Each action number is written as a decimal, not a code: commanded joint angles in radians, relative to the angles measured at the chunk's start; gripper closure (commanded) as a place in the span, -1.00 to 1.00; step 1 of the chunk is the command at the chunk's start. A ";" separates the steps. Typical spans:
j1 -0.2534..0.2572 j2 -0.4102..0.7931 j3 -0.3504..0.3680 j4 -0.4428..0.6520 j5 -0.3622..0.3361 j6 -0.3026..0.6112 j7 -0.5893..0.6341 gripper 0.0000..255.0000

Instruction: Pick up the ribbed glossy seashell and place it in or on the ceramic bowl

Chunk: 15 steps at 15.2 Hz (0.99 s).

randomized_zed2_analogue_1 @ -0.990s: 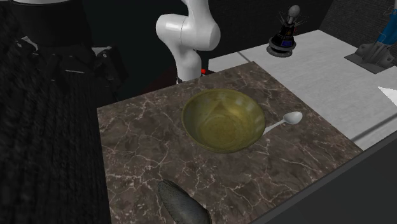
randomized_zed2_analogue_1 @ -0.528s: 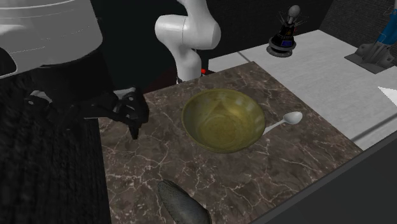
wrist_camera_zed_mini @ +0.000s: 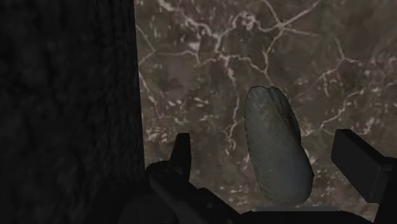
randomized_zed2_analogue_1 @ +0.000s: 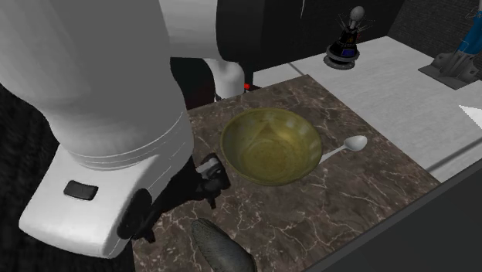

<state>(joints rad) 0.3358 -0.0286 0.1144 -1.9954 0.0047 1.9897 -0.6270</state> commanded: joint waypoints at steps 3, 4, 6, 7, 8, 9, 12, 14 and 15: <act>0.034 0.084 0.034 0.042 0.004 0.022 -0.095 -1.00; 0.034 0.088 0.034 0.033 0.003 0.035 -0.094 -1.00; 0.034 0.096 0.035 0.016 0.002 0.060 -0.093 -1.00; 0.035 0.101 0.035 0.008 0.001 0.073 -0.093 -1.00; 0.035 0.105 0.035 -0.001 0.000 0.086 -0.092 -1.00; 0.035 0.110 0.035 -0.008 0.000 0.098 -0.092 -1.00; 0.036 0.118 0.035 -0.021 -0.002 0.118 -0.091 -1.00; 0.036 0.118 0.035 -0.021 -0.002 0.118 -0.091 -1.00; 0.036 0.118 0.035 -0.021 -0.002 0.118 -0.091 -1.00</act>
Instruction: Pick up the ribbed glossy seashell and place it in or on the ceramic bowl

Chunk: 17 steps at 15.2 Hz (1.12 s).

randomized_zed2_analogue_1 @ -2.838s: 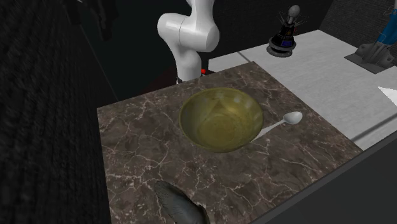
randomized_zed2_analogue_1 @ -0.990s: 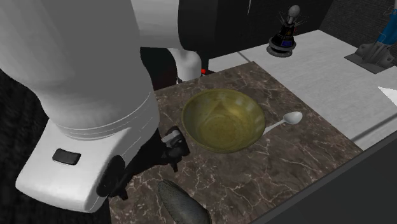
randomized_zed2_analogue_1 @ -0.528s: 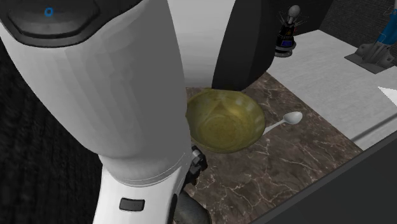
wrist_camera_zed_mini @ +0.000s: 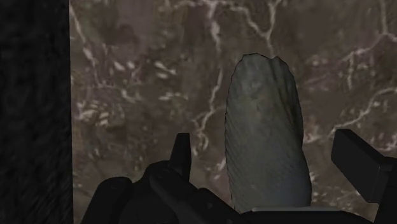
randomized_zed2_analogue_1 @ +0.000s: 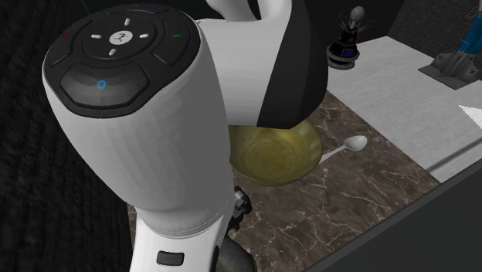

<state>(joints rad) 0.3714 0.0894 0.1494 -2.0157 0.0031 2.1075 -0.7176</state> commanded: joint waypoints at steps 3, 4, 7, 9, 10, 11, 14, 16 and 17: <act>0.000 0.000 0.000 0.000 0.000 0.000 0.000 -1.00; 0.000 0.000 0.000 0.000 0.000 0.000 0.000 1.00; 0.000 0.000 0.000 0.000 0.000 0.000 0.000 1.00; 0.000 0.000 0.000 0.000 0.000 0.000 0.000 1.00; 0.000 0.000 0.000 0.000 0.000 0.000 0.000 1.00; 0.000 0.000 0.000 0.000 0.000 0.000 0.000 1.00; 0.000 -0.005 0.000 0.007 0.001 -0.012 -0.001 1.00; -0.001 -0.014 0.000 0.023 0.002 -0.038 -0.001 1.00; -0.001 -0.019 0.000 0.032 0.003 -0.050 -0.002 1.00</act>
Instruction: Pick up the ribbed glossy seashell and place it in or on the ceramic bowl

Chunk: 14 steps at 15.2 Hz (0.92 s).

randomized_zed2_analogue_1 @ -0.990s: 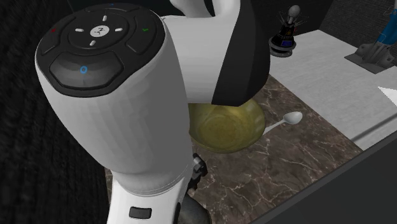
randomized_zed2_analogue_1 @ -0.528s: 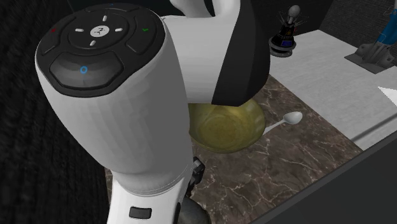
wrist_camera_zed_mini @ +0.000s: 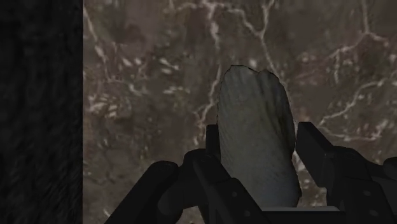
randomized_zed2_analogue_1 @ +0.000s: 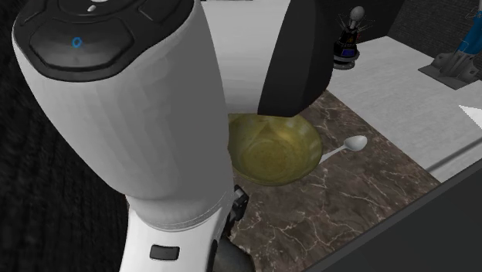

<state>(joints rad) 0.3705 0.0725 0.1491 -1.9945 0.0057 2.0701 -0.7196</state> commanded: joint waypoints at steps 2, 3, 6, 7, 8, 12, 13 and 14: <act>0.000 -0.010 0.000 0.028 0.002 -0.038 0.000 1.00; 0.000 -0.014 0.000 0.037 0.002 -0.051 -0.001 1.00; 0.000 -0.025 0.000 0.065 0.004 -0.090 -0.001 1.00; -0.001 -0.028 0.000 0.075 0.004 -0.103 -0.001 1.00; -0.001 -0.031 0.000 0.085 0.005 -0.116 -0.002 1.00; -0.001 -0.040 0.000 0.128 0.006 -0.168 -0.002 1.00; -0.001 -0.042 0.000 0.139 0.006 -0.181 -0.002 1.00; -0.001 -0.044 0.000 0.151 0.006 -0.194 -0.002 1.00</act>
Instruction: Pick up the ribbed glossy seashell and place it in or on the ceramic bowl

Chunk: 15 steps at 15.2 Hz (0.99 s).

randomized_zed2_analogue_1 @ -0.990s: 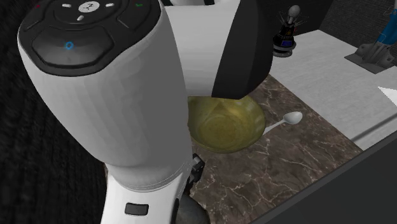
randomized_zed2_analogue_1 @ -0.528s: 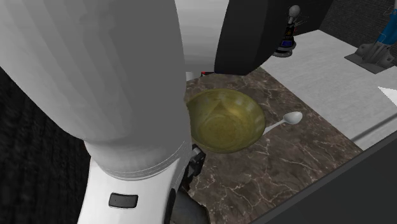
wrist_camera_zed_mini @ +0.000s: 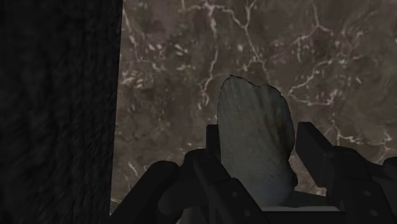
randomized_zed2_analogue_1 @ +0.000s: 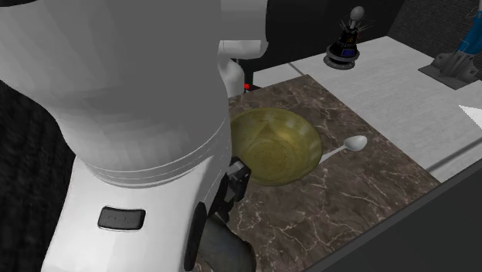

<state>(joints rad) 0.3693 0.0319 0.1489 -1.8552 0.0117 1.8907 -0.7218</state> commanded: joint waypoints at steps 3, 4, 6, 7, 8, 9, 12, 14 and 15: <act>0.000 -0.006 0.000 0.048 0.001 -0.054 0.000 1.00; 0.000 -0.007 0.000 0.060 0.001 -0.068 0.000 1.00; 0.000 -0.008 0.000 0.086 0.001 -0.094 0.001 1.00; 0.000 -0.008 0.000 0.099 0.001 -0.108 0.001 1.00; 0.000 -0.008 0.000 0.113 0.001 -0.121 0.001 1.00; 0.000 -0.007 0.000 0.127 0.001 -0.135 0.001 1.00; 0.000 -0.005 0.000 0.171 0.000 -0.176 0.002 1.00; 0.000 -0.002 0.000 0.201 0.000 -0.203 0.003 1.00; 0.000 -0.002 0.000 0.204 0.000 -0.206 0.003 1.00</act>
<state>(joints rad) 0.3698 0.0305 0.1494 -1.6575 0.0115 1.6918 -0.7183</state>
